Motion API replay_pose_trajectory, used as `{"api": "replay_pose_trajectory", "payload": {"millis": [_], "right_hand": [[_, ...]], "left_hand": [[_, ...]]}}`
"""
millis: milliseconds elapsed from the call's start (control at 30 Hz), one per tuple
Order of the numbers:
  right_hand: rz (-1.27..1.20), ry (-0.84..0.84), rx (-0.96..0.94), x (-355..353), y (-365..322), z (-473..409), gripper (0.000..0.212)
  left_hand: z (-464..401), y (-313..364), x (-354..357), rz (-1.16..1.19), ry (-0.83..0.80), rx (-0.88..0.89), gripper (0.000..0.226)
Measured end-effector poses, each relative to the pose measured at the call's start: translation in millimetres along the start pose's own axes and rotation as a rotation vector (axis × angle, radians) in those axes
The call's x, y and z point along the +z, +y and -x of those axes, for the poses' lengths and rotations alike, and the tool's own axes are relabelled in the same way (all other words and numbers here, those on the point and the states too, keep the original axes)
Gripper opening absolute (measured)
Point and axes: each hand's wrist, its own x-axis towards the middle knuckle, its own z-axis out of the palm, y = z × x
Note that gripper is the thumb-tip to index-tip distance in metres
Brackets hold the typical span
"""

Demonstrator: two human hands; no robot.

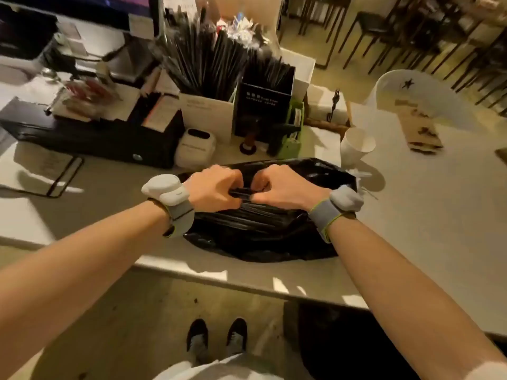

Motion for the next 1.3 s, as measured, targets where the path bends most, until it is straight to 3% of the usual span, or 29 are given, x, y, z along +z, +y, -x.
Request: {"api": "replay_pose_trajectory", "payload": {"millis": [67, 200, 300, 400, 633, 900, 1300], "right_hand": [[-0.020, 0.049, -0.042, 0.9, 3.2, -7.1, 0.045], [0.132, 0.051, -0.028, 21.6, 18.8, -20.6, 0.090], [0.300, 0.035, 0.000, 35.9, 31.2, -26.8, 0.116], [0.379, 0.015, -0.008, 51.8, 37.4, -30.4, 0.125], [0.448, 0.097, -0.036, 73.1, 34.5, -29.3, 0.115], [0.339, 0.146, -0.072, 84.1, 31.5, -31.6, 0.064], [0.306, 0.126, -0.110, 76.8, 51.5, -19.9, 0.068]], "left_hand": [[-5.8, -5.6, 4.7, -0.162, 0.064, 0.045, 0.066], [-13.3, -21.4, 33.2, -0.240, 0.113, 0.050, 0.100], [-19.2, -28.5, 45.7, -0.213, 0.109, -0.003, 0.116], [-26.5, -32.8, 59.3, -0.228, 0.078, -0.041, 0.121], [-29.6, -34.2, 79.8, -0.188, 0.161, -0.062, 0.103], [-31.8, -34.9, 83.3, -0.028, 0.245, -0.050, 0.071], [-11.6, -74.5, 90.3, 0.269, 0.299, -0.084, 0.087]]}}
